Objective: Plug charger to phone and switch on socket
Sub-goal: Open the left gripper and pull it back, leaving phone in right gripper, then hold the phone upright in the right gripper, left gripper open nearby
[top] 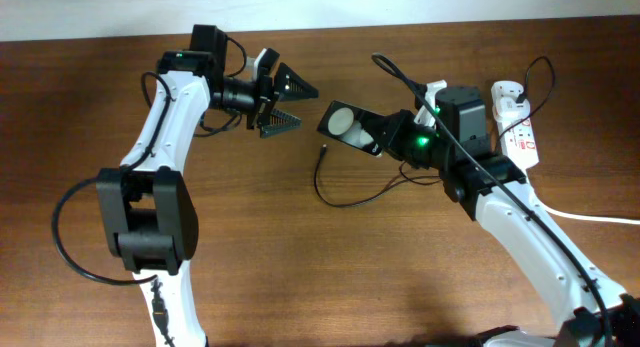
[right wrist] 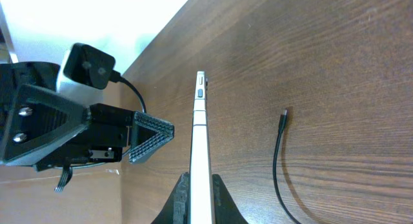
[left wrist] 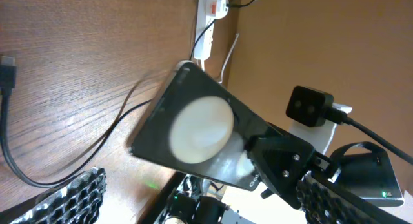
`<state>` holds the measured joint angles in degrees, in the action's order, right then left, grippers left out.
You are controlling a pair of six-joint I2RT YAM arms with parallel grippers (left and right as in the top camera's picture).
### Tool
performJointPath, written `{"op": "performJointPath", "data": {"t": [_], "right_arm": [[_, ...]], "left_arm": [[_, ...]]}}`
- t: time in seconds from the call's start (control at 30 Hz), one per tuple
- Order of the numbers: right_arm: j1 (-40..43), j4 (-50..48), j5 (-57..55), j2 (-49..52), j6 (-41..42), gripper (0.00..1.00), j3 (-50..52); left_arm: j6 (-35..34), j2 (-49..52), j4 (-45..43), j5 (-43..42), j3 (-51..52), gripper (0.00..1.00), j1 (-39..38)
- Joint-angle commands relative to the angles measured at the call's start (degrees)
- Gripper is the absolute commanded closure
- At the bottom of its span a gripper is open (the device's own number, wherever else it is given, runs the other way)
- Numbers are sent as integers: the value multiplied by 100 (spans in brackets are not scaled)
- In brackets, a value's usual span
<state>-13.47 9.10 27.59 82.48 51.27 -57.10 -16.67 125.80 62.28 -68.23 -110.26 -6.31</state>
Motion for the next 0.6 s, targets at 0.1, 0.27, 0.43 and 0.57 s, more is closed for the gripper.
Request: {"op": "performJointPath", "data": {"t": [0.1,0.27,0.43,0.57], "right_arm": [[48,-28,-61,-282,-131,96,-142],[48,-98,-74,-516,-131,96,-142],[39,-334,-129,-562,201,96,-142],[37,-719,-195,-562,450,96,-142]], "left_arm": [[2,-623,17,177,15,0,109],[-219,-949,120,129,15,1,275],[-367,-946,184,7,15,1,262],[-369,-946,184,7,15,1,262]]}}
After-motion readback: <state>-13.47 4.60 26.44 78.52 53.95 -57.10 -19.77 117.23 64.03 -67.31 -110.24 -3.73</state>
